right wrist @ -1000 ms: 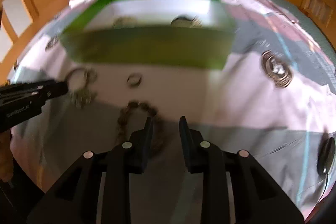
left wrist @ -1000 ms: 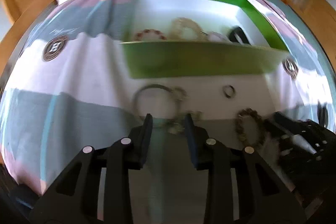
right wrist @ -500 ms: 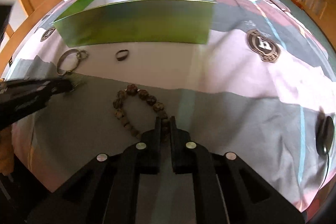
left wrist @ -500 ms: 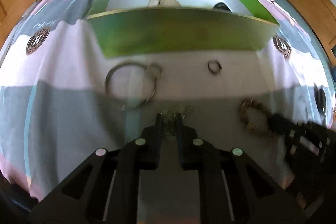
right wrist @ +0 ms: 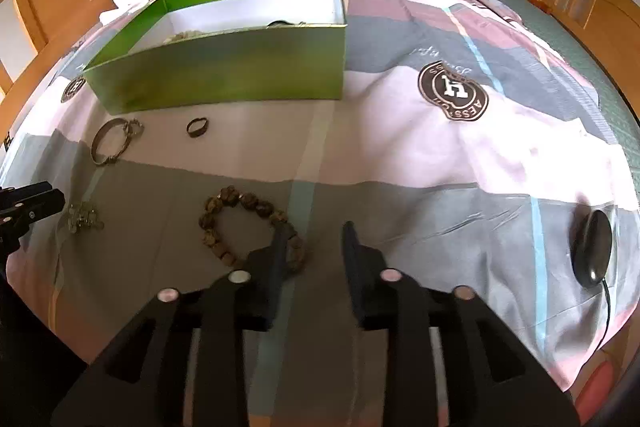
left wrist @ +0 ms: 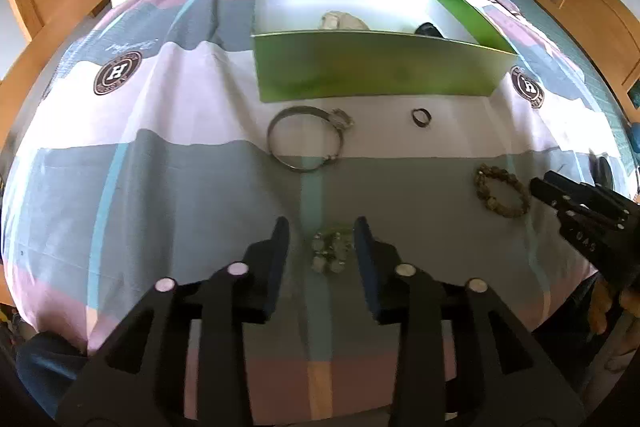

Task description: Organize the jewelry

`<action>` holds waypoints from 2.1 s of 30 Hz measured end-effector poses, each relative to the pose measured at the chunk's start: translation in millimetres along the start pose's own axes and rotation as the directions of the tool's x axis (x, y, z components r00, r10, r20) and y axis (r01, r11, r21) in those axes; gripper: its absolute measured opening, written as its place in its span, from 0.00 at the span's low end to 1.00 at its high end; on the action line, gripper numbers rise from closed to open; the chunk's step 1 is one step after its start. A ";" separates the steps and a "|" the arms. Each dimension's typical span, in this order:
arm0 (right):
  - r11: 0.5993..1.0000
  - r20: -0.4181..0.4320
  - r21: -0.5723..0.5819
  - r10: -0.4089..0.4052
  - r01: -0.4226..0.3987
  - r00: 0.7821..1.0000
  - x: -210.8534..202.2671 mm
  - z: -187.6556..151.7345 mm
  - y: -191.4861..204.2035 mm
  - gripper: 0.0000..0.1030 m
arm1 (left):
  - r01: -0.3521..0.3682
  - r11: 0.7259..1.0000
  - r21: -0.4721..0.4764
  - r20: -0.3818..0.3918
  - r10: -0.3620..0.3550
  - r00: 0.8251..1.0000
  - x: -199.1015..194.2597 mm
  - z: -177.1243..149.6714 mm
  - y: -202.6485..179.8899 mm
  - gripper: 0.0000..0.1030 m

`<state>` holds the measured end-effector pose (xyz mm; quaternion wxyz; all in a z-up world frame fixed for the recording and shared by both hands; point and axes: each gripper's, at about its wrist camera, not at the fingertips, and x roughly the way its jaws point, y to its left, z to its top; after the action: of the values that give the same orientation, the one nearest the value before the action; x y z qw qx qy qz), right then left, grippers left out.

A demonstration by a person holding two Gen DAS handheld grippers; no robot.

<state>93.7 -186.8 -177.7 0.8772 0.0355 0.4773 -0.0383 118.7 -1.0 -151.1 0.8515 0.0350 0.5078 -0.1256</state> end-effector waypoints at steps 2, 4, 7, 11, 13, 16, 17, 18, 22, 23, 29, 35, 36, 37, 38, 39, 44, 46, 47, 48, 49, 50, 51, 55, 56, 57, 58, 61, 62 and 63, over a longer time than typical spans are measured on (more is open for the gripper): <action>1.000 0.000 -0.004 0.010 -0.010 1.000 -0.2 -0.1 3.0 0.34 | 0.009 1.000 0.012 0.002 -0.009 1.000 -0.3 -0.7 -3.3 0.42; 1.000 -0.002 -0.010 0.016 -0.016 1.000 -0.3 1.2 7.3 0.36 | 0.004 1.000 0.022 0.003 -0.004 1.000 -1.1 -2.5 -4.4 0.49; 0.999 -0.013 -0.037 0.039 -0.040 0.999 4.2 2.5 16.9 0.36 | 0.001 0.998 0.055 -0.012 -0.001 1.000 3.8 -4.4 -10.0 0.54; 0.996 -0.040 -0.076 0.046 -0.049 0.998 14.2 0.8 32.5 0.36 | 0.028 0.998 0.055 -0.036 -0.026 0.999 18.0 -3.1 -17.6 0.48; 0.992 -0.050 -0.092 0.086 -0.090 0.995 13.5 0.1 39.6 0.36 | 0.028 0.998 0.050 -0.055 -0.025 0.998 25.2 -2.9 -19.5 0.34; 0.968 -0.072 -0.080 0.234 -0.239 0.970 6.9 -1.3 43.9 0.36 | 0.067 0.996 0.055 -0.047 -0.064 0.997 23.1 -2.4 -23.2 0.23; 0.967 -0.067 -0.085 0.234 -0.239 0.970 5.0 -1.5 44.9 0.36 | 0.149 0.988 0.049 -0.048 -0.146 0.988 18.9 -2.4 -24.0 0.22; 0.971 -0.056 -0.094 0.213 -0.218 0.975 2.0 -1.2 45.3 0.36 | 0.185 0.982 0.046 -0.036 -0.184 0.982 14.5 -2.4 -24.4 0.22; 0.990 -0.026 -0.069 0.125 -0.126 0.992 -3.2 1.6 31.1 0.36 | 0.116 0.992 0.058 0.005 -0.117 0.993 4.8 -1.9 -20.8 0.32; 0.993 -0.022 -0.057 0.105 -0.106 0.994 -3.2 2.2 26.3 0.36 | 0.089 0.994 0.057 0.011 -0.090 0.996 3.4 -2.2 -18.0 0.32; 0.999 -0.045 0.022 0.035 -0.034 0.998 8.9 2.7 2.1 0.36 | 0.019 1.000 0.019 -0.008 -0.018 1.000 9.5 -0.1 -2.8 0.32; 1.000 -0.059 -0.018 0.019 -0.020 0.998 17.4 -1.2 12.2 0.36 | 0.037 0.995 0.092 -0.030 -0.034 0.999 17.8 -6.3 -27.8 0.34; 0.999 -0.064 -0.031 0.012 -0.014 0.998 19.8 -2.3 14.9 0.36 | 0.037 0.994 0.101 -0.037 -0.034 0.999 20.2 -8.1 -32.4 0.34; 0.999 -0.060 -0.040 0.001 -0.004 0.998 20.7 -3.5 16.6 0.36 | 0.034 0.994 0.107 -0.044 -0.030 0.999 22.6 -9.8 -35.5 0.34; 0.999 -0.054 -0.049 -0.006 0.003 0.999 20.8 -4.3 17.9 0.36 | 0.031 0.993 0.115 -0.050 -0.025 0.998 25.5 -11.6 -38.5 0.34; 0.999 -0.052 -0.054 -0.009 0.006 0.999 20.4 -4.7 18.5 0.36 | 0.030 0.992 0.121 -0.052 -0.024 0.998 27.4 -13.1 -40.7 0.34; 0.999 -0.047 -0.054 -0.003 0.000 0.999 20.4 -5.9 16.9 0.36 | -0.023 0.991 0.134 -0.040 0.029 0.999 31.9 -13.2 -46.6 0.24; 0.998 -0.037 -0.061 -0.011 0.009 0.999 19.4 -6.8 18.9 0.36 | -0.048 0.991 0.125 -0.036 0.053 0.998 32.4 -12.9 -47.2 0.18; 0.998 -0.032 -0.063 -0.010 0.008 0.999 18.8 -7.2 20.1 0.28 | -0.053 0.993 0.109 -0.032 0.057 0.998 32.3 -12.9 -46.6 0.18; 0.998 -0.030 -0.067 -0.004 0.002 1.000 18.4 -7.4 21.8 0.21 | -0.057 0.994 0.094 -0.025 0.059 0.998 31.7 -13.1 -46.2 0.18; 0.997 -0.027 -0.072 -0.002 0.000 1.000 18.0 -6.8 23.0 0.12 | -0.060 0.995 0.085 -0.020 0.062 0.998 31.4 -13.2 -46.0 0.17; 0.997 -0.024 -0.080 -0.006 0.004 1.000 16.7 -6.6 24.7 0.08 | -0.063 0.995 0.083 -0.016 0.065 0.998 30.8 -13.7 -46.1 0.16; 0.996 -0.023 -0.084 -0.009 0.007 1.000 15.9 -6.1 26.0 0.08 | -0.069 0.994 0.087 -0.009 0.070 0.997 29.5 -14.0 -47.3 0.13; 0.997 -0.013 -0.078 0.001 -0.002 1.000 10.5 -6.2 28.0 0.08 | -0.088 0.990 0.108 0.009 0.088 0.996 24.3 -13.9 -50.7 0.12; 0.997 -0.008 -0.075 0.001 -0.001 1.000 7.5 -5.6 27.8 0.08 | -0.088 0.990 0.107 0.013 0.087 0.996 22.9 -14.1 -50.7 0.12; 0.997 -0.004 -0.074 0.001 -0.002 1.000 5.3 -5.3 27.2 0.08 | -0.088 0.990 0.106 0.015 0.087 0.996 21.8 -14.1 -50.7 0.12; 0.997 0.003 -0.072 0.001 0.000 1.000 1.9 -3.9 26.7 0.08 | -0.091 0.990 0.104 0.020 0.089 0.996 20.2 -14.1 -50.0 0.12; 0.998 0.028 -0.066 0.001 0.001 1.000 -8.7 1.7 26.5 0.08 | -0.089 0.991 0.097 0.027 0.087 0.996 16.2 -13.2 -47.3 0.12; 0.998 0.039 -0.064 0.002 0.000 0.999 -13.5 4.4 26.4 0.08 | -0.088 0.992 0.090 0.032 0.086 0.996 13.6 -12.1 -45.5 0.12; 0.998 0.048 -0.062 0.002 0.001 0.999 -16.5 6.0 26.3 0.08 | -0.087 0.993 0.086 0.034 0.084 0.996 12.2 -11.7 -44.6 0.12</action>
<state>92.4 -160.7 -160.0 0.8891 0.0074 0.4571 -0.0240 103.1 -44.0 -164.3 0.8615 0.0920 0.4868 -0.1115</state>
